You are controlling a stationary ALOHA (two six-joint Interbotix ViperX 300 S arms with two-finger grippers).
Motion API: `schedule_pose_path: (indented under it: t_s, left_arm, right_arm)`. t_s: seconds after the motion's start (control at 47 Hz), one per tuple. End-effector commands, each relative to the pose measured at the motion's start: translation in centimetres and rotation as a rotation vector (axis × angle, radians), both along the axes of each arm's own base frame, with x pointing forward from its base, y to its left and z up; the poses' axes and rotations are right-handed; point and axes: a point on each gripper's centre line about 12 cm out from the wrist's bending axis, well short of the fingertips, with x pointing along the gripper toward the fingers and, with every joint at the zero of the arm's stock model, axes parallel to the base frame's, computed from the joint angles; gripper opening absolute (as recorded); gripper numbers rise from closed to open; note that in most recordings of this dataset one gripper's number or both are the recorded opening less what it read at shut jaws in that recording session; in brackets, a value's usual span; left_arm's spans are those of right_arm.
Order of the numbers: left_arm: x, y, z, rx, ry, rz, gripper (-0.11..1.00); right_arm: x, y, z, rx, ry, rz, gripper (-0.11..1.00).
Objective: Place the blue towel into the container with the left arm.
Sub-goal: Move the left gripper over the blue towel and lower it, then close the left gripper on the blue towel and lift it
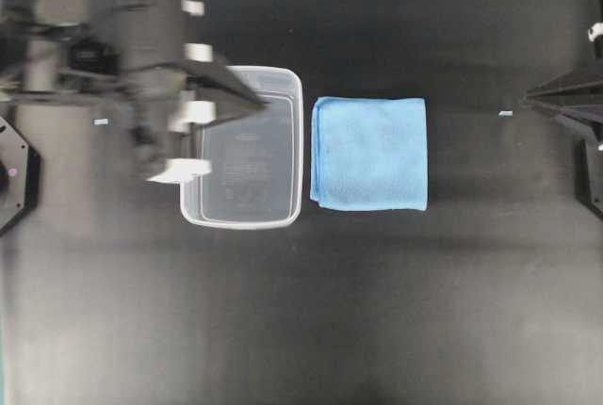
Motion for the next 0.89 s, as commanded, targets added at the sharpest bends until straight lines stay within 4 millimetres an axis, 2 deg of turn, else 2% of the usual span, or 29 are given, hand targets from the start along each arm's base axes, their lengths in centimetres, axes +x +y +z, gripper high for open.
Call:
schedule_pose_path:
  t_s: [0.0,0.106,0.192,0.277,0.341,0.383,0.49,0.575,0.745,0.873]
  left_arm:
    - [3.3,0.3,1.0,0.008,0.060,0.003,0.00]
    - [5.8,0.5,-0.1,0.019,0.162,-0.001,0.01]
    - [7.8,0.6,-1.3,0.045,0.230,-0.023,0.04]
    - [9.5,0.6,-2.4,0.072,0.276,-0.049,0.17]
    - [10.6,0.7,-3.2,0.084,0.303,-0.061,0.33]
    - [11.4,0.7,-3.8,0.089,0.320,-0.068,0.45]
    - [13.5,0.8,-6.4,0.088,0.382,-0.072,0.76]
    - [14.8,1.0,-8.7,0.089,0.431,-0.076,0.90]
    - [16.2,1.5,-14.1,0.080,0.529,-0.074,0.90]
    - [16.6,1.5,-17.4,0.075,0.584,-0.077,0.90]
  right_arm:
    - [-0.2,0.0,0.2,0.005,0.002,0.001,0.01]
    - [-0.7,0.0,0.5,0.003,-0.006,0.001,0.14]
    - [-1.0,0.0,0.7,0.003,-0.012,0.002,0.34]
    - [-1.2,0.0,0.8,0.003,-0.009,0.002,0.54]
    - [-1.4,0.0,0.8,0.003,0.000,0.002,0.68]
    - [-1.4,0.0,0.7,0.003,0.006,0.002,0.72]
    - [-1.6,0.0,0.9,0.003,0.000,0.002,0.73]
    - [-1.8,0.0,1.2,0.002,-0.020,0.002,0.73]
    - [-2.3,0.0,2.2,0.002,-0.081,0.002,0.73]
    - [-2.7,0.0,2.9,0.002,-0.118,0.003,0.73]
